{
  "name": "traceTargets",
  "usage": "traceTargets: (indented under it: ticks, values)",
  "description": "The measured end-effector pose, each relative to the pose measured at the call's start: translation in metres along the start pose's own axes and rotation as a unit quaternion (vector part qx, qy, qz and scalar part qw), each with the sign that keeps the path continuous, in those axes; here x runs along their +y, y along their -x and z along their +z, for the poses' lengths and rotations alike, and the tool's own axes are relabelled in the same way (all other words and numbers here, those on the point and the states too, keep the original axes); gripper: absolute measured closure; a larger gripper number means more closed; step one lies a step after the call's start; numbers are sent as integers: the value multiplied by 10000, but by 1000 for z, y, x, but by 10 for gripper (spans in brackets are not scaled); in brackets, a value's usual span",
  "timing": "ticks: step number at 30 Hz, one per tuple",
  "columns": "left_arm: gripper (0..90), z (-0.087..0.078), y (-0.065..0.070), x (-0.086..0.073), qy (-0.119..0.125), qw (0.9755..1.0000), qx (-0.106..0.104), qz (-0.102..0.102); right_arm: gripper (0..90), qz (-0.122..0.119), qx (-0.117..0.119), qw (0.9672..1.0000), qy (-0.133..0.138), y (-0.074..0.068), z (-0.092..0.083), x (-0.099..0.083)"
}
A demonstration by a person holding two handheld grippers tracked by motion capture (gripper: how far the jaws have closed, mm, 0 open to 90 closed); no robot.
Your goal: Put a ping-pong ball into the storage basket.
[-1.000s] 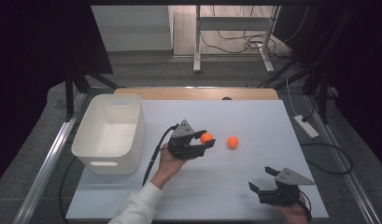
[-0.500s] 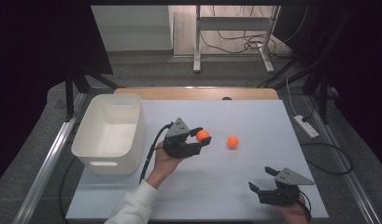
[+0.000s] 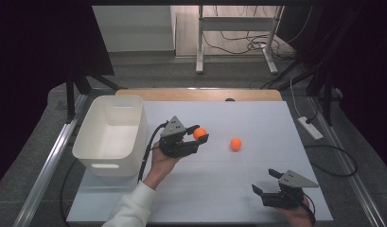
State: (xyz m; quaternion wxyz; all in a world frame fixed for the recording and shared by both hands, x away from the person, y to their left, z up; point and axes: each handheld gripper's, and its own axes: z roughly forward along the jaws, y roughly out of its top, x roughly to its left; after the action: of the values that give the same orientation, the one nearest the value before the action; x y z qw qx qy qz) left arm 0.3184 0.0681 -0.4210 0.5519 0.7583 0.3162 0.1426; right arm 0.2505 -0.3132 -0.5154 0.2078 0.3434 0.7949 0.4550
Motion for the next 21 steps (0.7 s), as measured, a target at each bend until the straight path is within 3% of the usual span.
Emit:
traceTargets:
  ticks: [21]
  values:
    - [501, -19, -11, 3, 155, 9996, 212, -38, 124, -2, 0, 10000, 0, 0, 0, 0]
